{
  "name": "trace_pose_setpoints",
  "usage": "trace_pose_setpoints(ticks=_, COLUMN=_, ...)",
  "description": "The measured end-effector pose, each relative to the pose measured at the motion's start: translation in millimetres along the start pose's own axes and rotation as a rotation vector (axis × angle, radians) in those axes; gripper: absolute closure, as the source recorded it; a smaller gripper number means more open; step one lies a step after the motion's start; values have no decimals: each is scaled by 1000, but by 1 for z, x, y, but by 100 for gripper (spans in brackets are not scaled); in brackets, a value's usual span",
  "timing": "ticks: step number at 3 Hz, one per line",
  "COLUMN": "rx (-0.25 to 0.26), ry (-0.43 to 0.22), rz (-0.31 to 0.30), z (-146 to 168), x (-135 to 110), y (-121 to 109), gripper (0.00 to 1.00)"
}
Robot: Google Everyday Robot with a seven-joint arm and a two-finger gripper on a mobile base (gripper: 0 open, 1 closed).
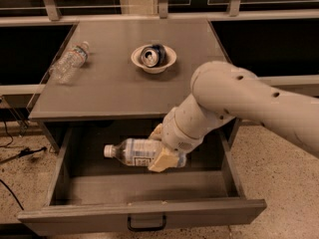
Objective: Place blue plastic bottle into top drawer
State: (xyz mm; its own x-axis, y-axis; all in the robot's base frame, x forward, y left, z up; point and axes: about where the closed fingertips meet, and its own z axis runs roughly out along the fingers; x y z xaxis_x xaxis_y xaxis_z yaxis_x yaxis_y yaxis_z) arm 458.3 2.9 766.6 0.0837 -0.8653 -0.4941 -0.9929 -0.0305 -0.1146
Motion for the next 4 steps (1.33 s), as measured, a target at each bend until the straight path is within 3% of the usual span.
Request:
trace_pose_setpoints(ticks=3, rx=-22, ry=-18, rz=-38, z=56, x=21, y=10, gripper=100)
trace_pose_setpoints(ticks=4, rx=-54, ry=-20, rz=-27, z=101, x=37, y=11, gripper=100)
